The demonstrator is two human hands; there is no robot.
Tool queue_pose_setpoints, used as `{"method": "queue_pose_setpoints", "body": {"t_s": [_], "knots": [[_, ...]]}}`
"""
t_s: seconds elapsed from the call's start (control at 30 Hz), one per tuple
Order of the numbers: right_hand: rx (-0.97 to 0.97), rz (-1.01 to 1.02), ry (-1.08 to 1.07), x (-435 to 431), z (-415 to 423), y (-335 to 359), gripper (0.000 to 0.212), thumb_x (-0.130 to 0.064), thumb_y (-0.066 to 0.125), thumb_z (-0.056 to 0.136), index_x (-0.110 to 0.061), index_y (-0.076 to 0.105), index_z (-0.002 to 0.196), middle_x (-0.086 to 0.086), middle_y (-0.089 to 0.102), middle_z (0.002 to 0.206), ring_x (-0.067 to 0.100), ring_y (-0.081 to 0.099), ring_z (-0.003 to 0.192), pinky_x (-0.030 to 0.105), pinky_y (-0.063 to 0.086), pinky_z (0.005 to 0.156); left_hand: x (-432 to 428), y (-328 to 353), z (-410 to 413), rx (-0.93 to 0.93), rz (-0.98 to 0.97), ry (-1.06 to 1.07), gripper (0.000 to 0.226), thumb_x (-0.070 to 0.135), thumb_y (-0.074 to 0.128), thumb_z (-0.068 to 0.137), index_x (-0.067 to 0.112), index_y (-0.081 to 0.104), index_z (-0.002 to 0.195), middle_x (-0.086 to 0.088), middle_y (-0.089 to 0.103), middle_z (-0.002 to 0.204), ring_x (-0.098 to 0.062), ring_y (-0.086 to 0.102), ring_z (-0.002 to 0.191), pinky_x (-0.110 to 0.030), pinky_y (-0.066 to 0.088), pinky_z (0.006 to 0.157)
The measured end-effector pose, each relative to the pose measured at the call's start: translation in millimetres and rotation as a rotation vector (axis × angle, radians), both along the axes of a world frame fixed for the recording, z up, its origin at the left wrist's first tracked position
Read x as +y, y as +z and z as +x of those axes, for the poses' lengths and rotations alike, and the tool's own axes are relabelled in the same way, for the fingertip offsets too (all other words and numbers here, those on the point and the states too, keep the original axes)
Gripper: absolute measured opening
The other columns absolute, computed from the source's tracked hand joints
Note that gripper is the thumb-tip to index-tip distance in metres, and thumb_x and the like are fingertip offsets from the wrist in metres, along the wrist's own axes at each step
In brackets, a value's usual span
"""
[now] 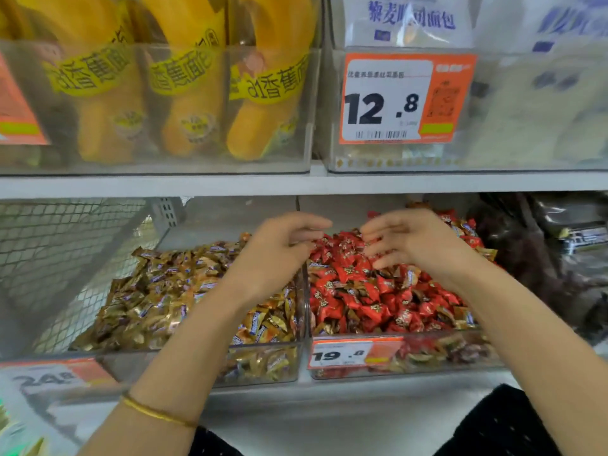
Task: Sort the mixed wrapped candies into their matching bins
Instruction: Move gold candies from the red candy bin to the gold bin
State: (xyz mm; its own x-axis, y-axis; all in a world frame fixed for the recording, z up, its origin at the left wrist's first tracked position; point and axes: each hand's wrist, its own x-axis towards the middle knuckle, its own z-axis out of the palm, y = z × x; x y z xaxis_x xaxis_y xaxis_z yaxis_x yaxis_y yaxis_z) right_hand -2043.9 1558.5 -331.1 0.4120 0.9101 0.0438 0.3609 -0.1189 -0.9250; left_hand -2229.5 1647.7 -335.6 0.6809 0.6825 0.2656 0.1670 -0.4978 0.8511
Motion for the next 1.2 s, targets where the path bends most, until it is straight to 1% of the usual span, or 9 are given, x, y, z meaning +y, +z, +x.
{"method": "queue_pose_setpoints", "body": {"t_s": [0.13,0.27,0.4,0.5,0.73,0.8,0.9,1.07,1.2], "knots": [[-0.094,-0.071,-0.107,-7,45,-15,0.032,0.018,0.043,0.089,-0.007,0.063,0.086,0.016,0.064,0.086,0.022,0.066,0.070,0.029,0.059,0.060,-4,-8,46,0.225,0.092,-0.114,0.038,0.002,0.044,0.096,0.025,0.055,0.124,0.000,0.059,0.121,-0.005,0.055,0.111,-0.013,0.047,0.076],[-0.347,-0.131,-0.087,1,66,-30,0.034,0.019,0.045,0.084,-0.007,0.066,0.080,0.011,0.066,0.085,0.023,0.065,0.078,0.041,0.057,0.077,5,-25,89,0.495,0.245,-0.088,0.051,-0.006,0.040,0.091,0.017,0.046,0.136,-0.007,0.042,0.144,-0.019,0.048,0.125,-0.028,0.043,0.099],[-0.662,-0.310,0.160,0,70,-34,0.034,0.010,0.056,0.083,-0.013,0.071,0.102,-0.006,0.059,0.098,0.009,0.055,0.097,0.019,0.043,0.085,5,-40,113,0.637,0.326,-0.137,0.054,-0.009,0.043,0.089,0.019,0.049,0.135,-0.005,0.043,0.143,-0.021,0.044,0.127,-0.025,0.036,0.101],[-0.805,-0.407,0.239,-2,77,-41,0.028,-0.002,0.066,0.082,-0.016,0.068,0.107,-0.008,0.058,0.109,0.010,0.050,0.107,0.014,0.036,0.083,5,-48,119,0.765,0.373,-0.220,0.052,-0.008,0.042,0.091,0.019,0.049,0.135,-0.003,0.042,0.143,-0.021,0.041,0.129,-0.024,0.033,0.102],[-0.436,-0.088,-0.031,-4,86,-35,0.009,-0.005,0.059,0.084,-0.010,0.065,0.089,-0.008,0.059,0.082,0.009,0.058,0.077,0.023,0.045,0.069,21,-52,123,0.952,0.461,-0.243,0.059,0.009,0.061,0.086,0.025,0.041,0.140,-0.005,0.039,0.139,-0.026,0.031,0.130,-0.038,0.033,0.107],[-0.376,-0.062,-0.041,1,79,-33,0.011,-0.003,0.055,0.083,-0.010,0.063,0.080,-0.002,0.065,0.078,0.012,0.063,0.072,0.026,0.051,0.069,17,-54,125,0.965,0.520,-0.220,0.056,0.011,0.061,0.085,0.025,0.045,0.137,-0.005,0.040,0.131,-0.026,0.033,0.125,-0.039,0.037,0.103],[-0.441,-0.100,0.003,16,70,-35,0.014,-0.001,0.057,0.081,-0.012,0.061,0.074,-0.008,0.058,0.078,0.003,0.054,0.072,0.018,0.041,0.066,13,-56,126,0.912,0.590,-0.173,0.045,0.008,0.061,0.084,0.025,0.055,0.125,-0.004,0.044,0.121,-0.024,0.038,0.118,-0.039,0.044,0.093],[-0.781,-0.364,0.235,35,69,-50,0.028,-0.014,0.060,0.090,-0.012,0.065,0.117,0.000,0.064,0.117,0.016,0.056,0.110,0.022,0.039,0.088,14,-55,120,0.839,0.564,-0.147,0.032,0.007,0.062,0.083,0.025,0.062,0.110,0.000,0.048,0.115,-0.021,0.046,0.112,-0.040,0.046,0.090],[-0.791,-0.478,0.282,46,63,-58,0.048,-0.033,0.062,0.089,-0.015,0.052,0.133,0.006,0.053,0.134,0.024,0.049,0.122,0.033,0.041,0.101,16,-50,111,0.759,0.525,-0.060,0.016,0.012,0.061,0.086,0.015,0.064,0.102,-0.004,0.055,0.107,-0.023,0.056,0.100,-0.037,0.048,0.087]]}}
